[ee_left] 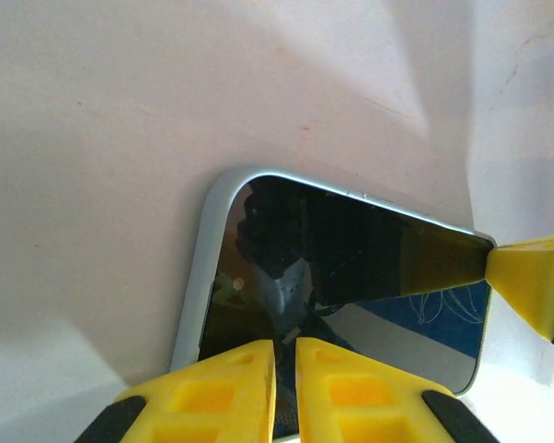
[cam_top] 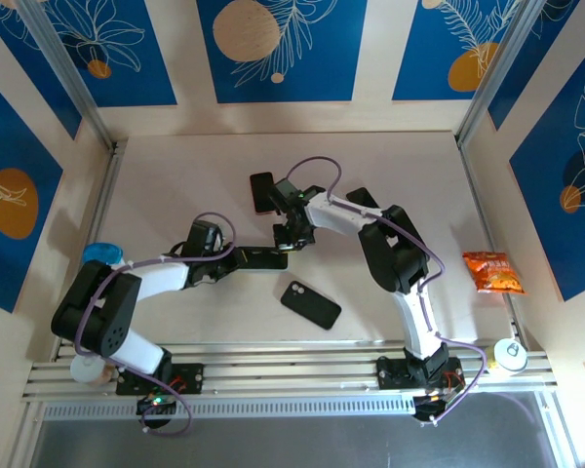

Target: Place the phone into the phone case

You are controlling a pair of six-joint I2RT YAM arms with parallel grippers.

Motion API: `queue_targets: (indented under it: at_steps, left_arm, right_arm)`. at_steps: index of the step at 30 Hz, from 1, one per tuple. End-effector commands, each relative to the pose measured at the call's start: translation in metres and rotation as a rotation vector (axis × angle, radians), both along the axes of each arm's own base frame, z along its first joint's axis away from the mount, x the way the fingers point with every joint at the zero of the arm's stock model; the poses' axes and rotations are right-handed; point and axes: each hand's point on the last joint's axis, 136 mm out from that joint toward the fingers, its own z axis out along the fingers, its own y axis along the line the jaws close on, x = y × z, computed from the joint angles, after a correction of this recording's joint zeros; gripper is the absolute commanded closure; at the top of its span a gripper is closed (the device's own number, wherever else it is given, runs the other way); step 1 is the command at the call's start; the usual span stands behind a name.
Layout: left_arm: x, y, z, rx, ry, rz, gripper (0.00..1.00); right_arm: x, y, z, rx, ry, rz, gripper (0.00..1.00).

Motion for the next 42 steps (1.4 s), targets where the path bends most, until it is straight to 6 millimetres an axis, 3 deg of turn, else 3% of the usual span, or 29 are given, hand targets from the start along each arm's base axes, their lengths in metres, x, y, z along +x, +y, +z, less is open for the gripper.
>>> queue_targets:
  at_steps: [1,8,12,20,25,32,38,42]
  left_arm:
    - [-0.006,-0.003,-0.021,0.022,0.050,-0.012,0.84]
    - [0.018,-0.037,-0.031,0.040,0.051,-0.093,0.84]
    - [0.040,-0.070,-0.028,0.025,0.028,-0.144,0.84]
    - [0.091,-0.154,-0.016,-0.024,-0.027,-0.254,0.84]
    - [0.120,-0.188,-0.002,-0.065,-0.064,-0.282,0.85]
    - [0.136,-0.181,0.056,-0.118,-0.192,-0.244,0.84]
    - [0.135,-0.146,0.107,-0.184,-0.274,-0.164,0.84]
    - [0.124,-0.118,0.121,-0.148,-0.294,-0.139,0.84]
  right_arm:
    - [-0.087,-0.023,-0.076,-0.119,0.310,-0.009,1.00]
    - [-0.050,-0.053,-0.038,-0.017,0.230,-0.194,1.00]
    - [-0.037,-0.074,-0.020,0.011,0.200,-0.254,1.00]
    - [-0.033,-0.107,-0.004,0.039,0.160,-0.335,1.00]
    - [-0.035,-0.106,0.010,0.100,0.100,-0.321,1.00]
    - [-0.041,-0.084,0.040,0.211,0.033,-0.253,1.00]
    - [-0.057,-0.069,0.026,0.211,0.099,-0.223,1.00]
    - [-0.060,-0.066,0.014,0.205,0.132,-0.222,1.00]
